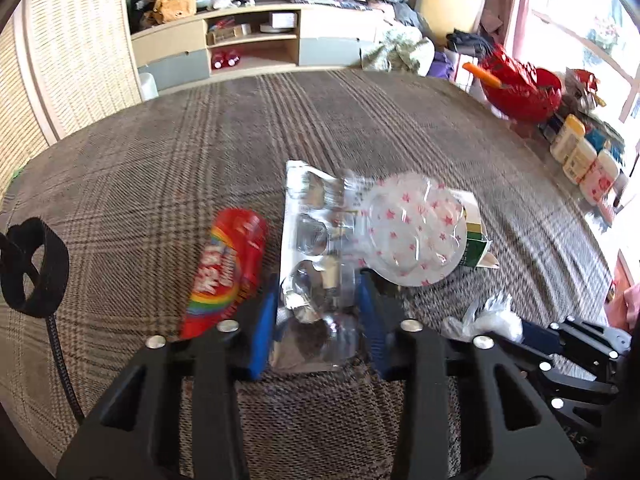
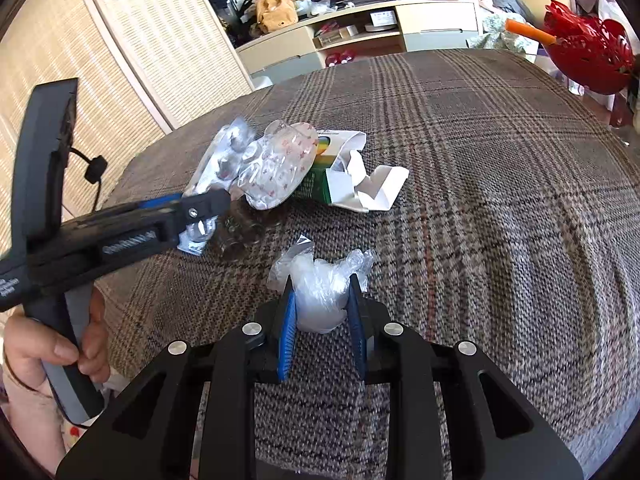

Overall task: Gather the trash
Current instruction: 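Grasp the foil blister pack with the left gripper while the right grasps clear plastic bag, then lower the blister pack and plastic bag into the bin and open both grippers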

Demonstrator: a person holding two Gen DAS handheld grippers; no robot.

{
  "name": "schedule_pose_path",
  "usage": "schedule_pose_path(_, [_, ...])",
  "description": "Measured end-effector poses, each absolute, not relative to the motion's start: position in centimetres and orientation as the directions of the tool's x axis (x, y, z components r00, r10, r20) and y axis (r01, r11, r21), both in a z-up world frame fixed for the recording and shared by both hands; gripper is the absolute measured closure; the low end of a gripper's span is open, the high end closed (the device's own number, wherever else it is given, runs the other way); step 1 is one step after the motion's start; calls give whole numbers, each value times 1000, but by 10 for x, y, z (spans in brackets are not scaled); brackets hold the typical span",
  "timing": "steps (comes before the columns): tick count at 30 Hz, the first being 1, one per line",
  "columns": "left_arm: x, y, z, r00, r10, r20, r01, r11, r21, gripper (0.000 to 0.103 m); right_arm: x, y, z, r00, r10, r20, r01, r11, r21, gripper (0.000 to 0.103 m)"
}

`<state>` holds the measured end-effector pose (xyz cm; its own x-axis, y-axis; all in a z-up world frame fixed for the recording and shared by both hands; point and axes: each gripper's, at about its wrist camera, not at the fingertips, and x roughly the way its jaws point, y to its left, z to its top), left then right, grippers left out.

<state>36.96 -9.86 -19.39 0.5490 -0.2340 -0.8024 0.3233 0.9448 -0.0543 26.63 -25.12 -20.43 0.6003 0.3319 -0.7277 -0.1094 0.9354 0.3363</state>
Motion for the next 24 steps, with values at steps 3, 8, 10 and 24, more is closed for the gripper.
schedule_pose_path(3, [363, -98, -196, 555, -236, -797, 321, 946, -57, 72, 261, -252, -204, 599, 331, -729, -109, 936, 335, 78])
schedule_pose_path(8, [345, -94, -194, 562, -231, -794, 323, 945, -46, 72, 250, -251, -204, 596, 334, -731, -111, 935, 336, 79])
schedule_pose_path(10, [334, -90, -192, 563, -228, -794, 320, 946, -45, 72, 243, -250, -204, 592, 337, -732, -111, 934, 340, 80])
schedule_pose_path(24, [228, -58, -181, 560, -210, -801, 297, 954, -43, 73, 173, -228, -201, 574, 346, -742, -133, 934, 333, 81])
